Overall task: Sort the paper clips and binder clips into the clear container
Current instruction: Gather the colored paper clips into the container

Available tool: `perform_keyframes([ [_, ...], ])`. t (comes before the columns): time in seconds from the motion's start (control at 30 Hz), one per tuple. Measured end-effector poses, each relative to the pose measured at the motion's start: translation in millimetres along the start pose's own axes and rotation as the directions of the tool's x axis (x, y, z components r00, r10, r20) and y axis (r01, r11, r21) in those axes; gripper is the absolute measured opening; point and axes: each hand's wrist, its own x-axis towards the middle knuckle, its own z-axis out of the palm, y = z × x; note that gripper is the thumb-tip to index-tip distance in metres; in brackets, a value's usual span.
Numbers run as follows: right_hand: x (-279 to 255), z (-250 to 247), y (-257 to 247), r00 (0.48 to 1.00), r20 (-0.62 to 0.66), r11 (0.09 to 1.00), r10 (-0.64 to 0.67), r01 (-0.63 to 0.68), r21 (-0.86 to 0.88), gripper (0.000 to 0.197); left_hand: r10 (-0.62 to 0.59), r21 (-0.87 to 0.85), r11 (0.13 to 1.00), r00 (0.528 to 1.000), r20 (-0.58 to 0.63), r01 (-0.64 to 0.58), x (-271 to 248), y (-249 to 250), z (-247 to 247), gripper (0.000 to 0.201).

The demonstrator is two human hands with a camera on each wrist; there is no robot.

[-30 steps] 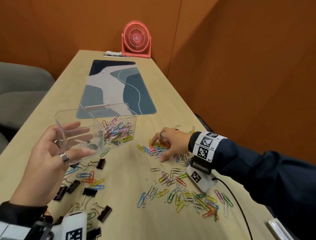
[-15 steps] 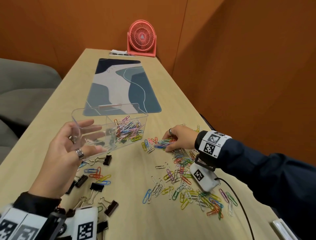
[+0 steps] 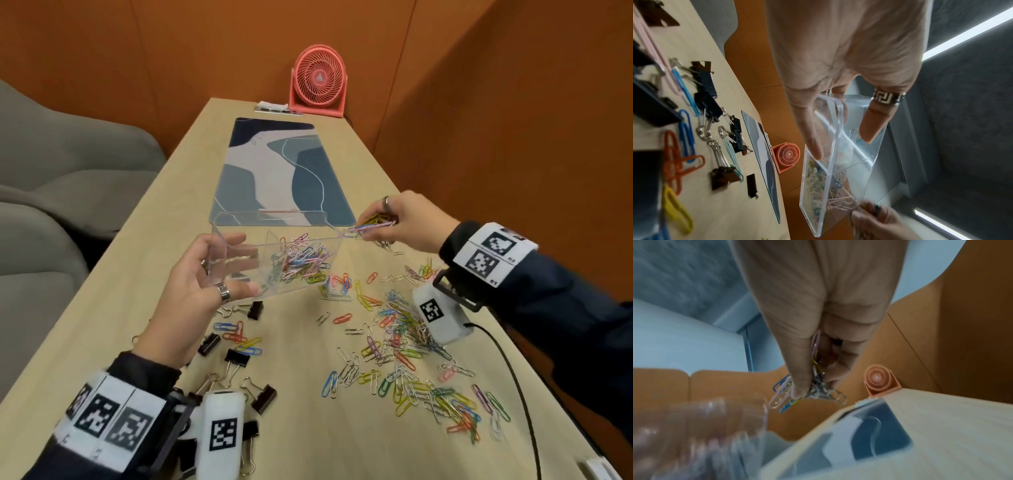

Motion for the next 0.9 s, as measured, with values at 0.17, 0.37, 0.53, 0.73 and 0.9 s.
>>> perform_keyframes([
  [0.17,8,-25,-43,0.989,-0.053,0.986,-0.134,0.139,0.09,0.018,-0.035,0.017,0.999,0.999,-0.01,0.035,1,-4,1,0.08],
  [0.37,22,-5,-76,0.961,0.177,0.971,-0.213,0.228,-0.068,0.017,-0.087,-0.044,0.995,0.996,-0.024,0.086,2,-7,3,0.066],
  [0.53,24,8,-78,0.966,0.098,0.961,-0.238,0.249,-0.121,0.017,-0.078,-0.104,0.992,0.997,-0.025,0.075,2,-6,3,0.054],
  [0.73,21,19,-74,0.96,0.053,0.962,-0.274,0.274,-0.001,0.027,-0.066,-0.108,0.992,0.998,-0.022,0.063,3,-6,3,0.063],
  [0.9,15,7,-64,0.939,0.217,0.954,-0.266,0.225,0.197,0.024,-0.068,-0.098,0.993,0.998,-0.001,0.068,2,-8,3,0.073],
])
